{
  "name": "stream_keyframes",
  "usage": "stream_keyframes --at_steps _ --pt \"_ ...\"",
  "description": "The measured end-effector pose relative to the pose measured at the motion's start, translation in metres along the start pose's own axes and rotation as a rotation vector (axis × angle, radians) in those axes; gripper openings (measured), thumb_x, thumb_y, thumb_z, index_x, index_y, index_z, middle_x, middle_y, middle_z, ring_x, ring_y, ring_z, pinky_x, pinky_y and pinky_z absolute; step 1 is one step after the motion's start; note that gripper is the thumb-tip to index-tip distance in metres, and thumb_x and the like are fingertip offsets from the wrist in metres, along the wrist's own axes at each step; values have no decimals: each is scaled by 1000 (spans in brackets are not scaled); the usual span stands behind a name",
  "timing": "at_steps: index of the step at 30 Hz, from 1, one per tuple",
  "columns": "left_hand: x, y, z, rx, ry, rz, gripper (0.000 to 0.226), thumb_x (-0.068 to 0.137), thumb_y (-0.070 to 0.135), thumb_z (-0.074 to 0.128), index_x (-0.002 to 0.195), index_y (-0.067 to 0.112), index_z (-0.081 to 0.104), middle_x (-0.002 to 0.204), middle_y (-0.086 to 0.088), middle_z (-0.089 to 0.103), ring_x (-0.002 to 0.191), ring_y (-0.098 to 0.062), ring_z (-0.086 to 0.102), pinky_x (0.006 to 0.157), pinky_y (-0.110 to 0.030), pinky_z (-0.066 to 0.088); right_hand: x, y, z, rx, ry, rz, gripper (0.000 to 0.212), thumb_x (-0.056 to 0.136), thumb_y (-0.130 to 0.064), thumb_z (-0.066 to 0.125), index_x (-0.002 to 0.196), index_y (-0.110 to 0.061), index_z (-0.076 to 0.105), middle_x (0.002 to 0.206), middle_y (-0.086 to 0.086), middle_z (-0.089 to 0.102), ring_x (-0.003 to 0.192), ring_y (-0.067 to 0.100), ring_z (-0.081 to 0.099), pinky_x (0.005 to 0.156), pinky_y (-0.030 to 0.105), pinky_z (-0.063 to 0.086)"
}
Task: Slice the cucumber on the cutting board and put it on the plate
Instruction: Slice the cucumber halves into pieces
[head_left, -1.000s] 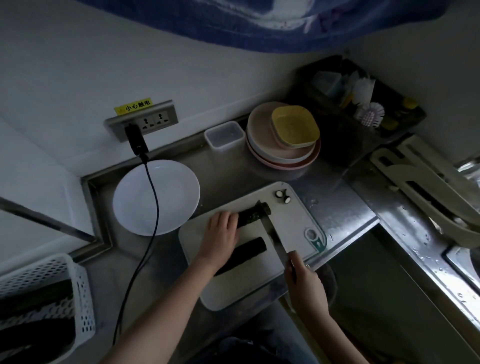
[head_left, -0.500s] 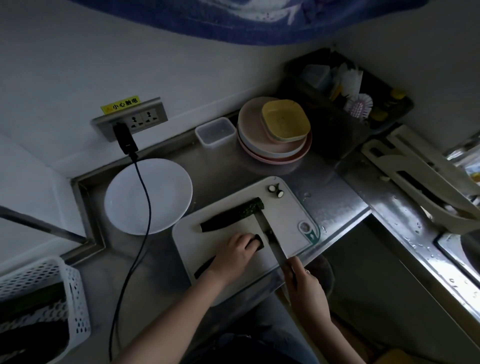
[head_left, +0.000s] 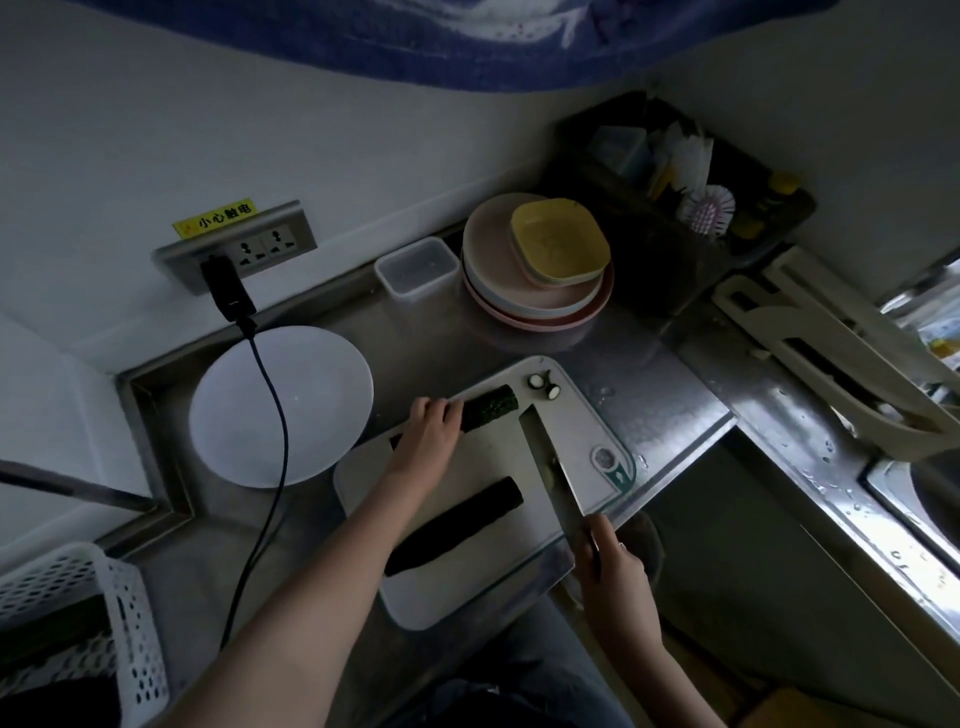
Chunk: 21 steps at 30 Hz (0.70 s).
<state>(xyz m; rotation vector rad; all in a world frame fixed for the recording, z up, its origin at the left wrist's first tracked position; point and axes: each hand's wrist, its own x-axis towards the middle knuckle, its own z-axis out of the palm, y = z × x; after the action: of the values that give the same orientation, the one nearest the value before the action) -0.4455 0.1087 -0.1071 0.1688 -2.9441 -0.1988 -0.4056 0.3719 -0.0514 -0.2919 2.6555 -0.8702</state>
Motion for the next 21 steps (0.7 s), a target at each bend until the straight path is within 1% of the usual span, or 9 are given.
stream_keyframes --at_steps 2,4,6,9,11,15,17,19,21 --pt "9 -1 -3 9 -8 -3 48 49 -2 88 94 -2 69 74 -15 62 67 -34 59 57 -35 53 2 -1 0 -1 -1 -8 4 96 -18 46 95 -21 46 71 0 60 61 16 57 56 46 51" --pt "8 4 -5 -54 40 -55 49 52 -7 84 97 -3 67 85 -17 62 73 -35 59 59 -36 53 4 -1 1 -10 -11 -19 7 96 -17 46 93 -23 45 72 -1 60 61 15 58 55 45 51" --pt "-8 14 -6 -164 163 -40 39 68 -4 73 105 -2 61 98 -18 59 85 -33 57 67 -38 55 3 -2 3 -22 -23 -31 7 96 -19 47 94 -25 45 72 -3 60 61 14 58 55 44 52" --pt "-48 35 0 -273 221 274 17 88 17 50 103 8 52 101 -11 53 91 -26 49 74 -35 49 1 -3 4 -49 -42 -45 7 97 -21 45 95 -27 43 73 -5 59 61 13 56 54 41 50" --pt "-70 45 7 -267 175 430 18 87 25 50 102 15 50 102 -5 55 93 -24 49 76 -34 46 -3 -5 6 -75 -62 -65 4 98 -24 43 99 -28 43 77 -4 60 64 15 56 55 38 48" --pt "-69 58 9 -229 163 437 21 84 24 47 104 17 49 95 -3 65 95 -22 48 74 -31 48 -9 -11 9 -149 -85 -92 8 98 -24 40 106 -25 43 83 -2 57 68 21 56 55 36 44" --pt "-62 61 5 -180 161 469 29 82 17 44 107 13 59 95 -6 67 95 -21 47 76 -31 47 -11 -14 9 -206 -97 -105 13 97 -23 41 110 -22 43 84 -1 55 71 23 58 55 34 41" --pt "-58 59 2 -109 146 513 36 77 11 41 99 12 71 93 -6 69 94 -20 46 69 -28 51 -13 -17 9 -258 -104 -115 17 97 -22 43 114 -21 43 87 0 55 72 25 60 55 33 42" --pt "-58 58 0 -89 130 544 39 76 10 40 95 10 73 91 -6 69 93 -21 46 65 -26 53 -15 -20 9 -285 -119 -123 19 95 -18 46 114 -20 44 91 2 57 72 24 60 55 33 44"
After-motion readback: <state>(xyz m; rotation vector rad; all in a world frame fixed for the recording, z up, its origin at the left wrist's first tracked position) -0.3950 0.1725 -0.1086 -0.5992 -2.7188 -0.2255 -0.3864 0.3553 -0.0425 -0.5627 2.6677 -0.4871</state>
